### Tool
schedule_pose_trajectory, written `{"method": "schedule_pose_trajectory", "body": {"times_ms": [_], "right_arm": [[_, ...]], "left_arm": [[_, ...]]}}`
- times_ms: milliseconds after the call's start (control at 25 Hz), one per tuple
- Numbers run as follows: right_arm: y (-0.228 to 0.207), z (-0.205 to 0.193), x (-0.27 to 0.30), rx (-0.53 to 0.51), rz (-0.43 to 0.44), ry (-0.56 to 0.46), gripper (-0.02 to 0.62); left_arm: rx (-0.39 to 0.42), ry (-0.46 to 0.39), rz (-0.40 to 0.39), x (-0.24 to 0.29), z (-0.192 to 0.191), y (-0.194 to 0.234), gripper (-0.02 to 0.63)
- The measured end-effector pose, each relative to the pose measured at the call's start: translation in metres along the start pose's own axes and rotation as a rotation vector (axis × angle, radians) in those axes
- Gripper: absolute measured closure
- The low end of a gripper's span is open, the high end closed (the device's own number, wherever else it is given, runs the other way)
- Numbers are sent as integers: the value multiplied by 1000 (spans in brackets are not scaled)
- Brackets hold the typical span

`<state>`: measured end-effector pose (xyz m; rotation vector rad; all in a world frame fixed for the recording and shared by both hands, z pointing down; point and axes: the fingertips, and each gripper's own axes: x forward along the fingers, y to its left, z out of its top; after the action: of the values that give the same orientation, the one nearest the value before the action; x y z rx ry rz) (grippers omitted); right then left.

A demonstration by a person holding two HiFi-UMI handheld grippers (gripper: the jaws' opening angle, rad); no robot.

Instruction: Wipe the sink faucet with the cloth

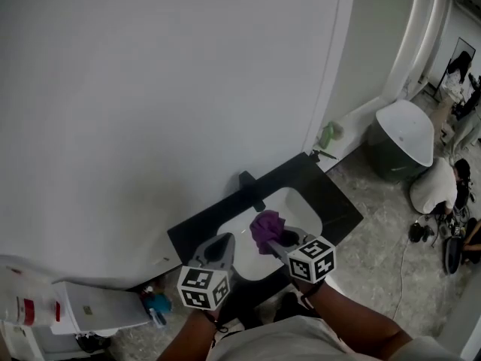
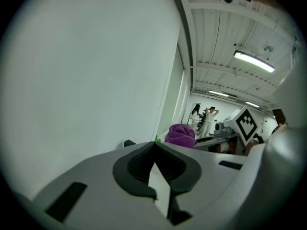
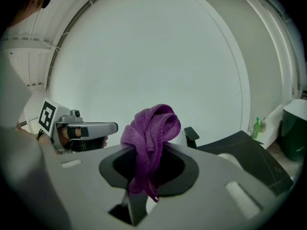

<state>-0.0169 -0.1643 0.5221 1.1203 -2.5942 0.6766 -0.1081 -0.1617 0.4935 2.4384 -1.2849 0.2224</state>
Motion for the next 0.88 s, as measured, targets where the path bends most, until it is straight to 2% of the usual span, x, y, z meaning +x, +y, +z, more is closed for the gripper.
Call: {"method": "schedule_pose_trajectory", "body": {"times_ms": [280,520,640,760,880], "right_arm": [[-69,5,80,-3,28,88,509],[-145,40,181,-74,0,156,509],[-176,30,219,-103,-8,233,509],[-187,14,221,-95,2,241,508],[-178,-13,187,-94,11,259,509]], "left_arm": [[-45,7,-37,32,-8,18,598],[-95,17,15,57,-16,30,598],[-111,26,40,67,-21,33,598],[-128,22,64,71,-22,39,599],[-155,12,69,73,-23,44,598]]}}
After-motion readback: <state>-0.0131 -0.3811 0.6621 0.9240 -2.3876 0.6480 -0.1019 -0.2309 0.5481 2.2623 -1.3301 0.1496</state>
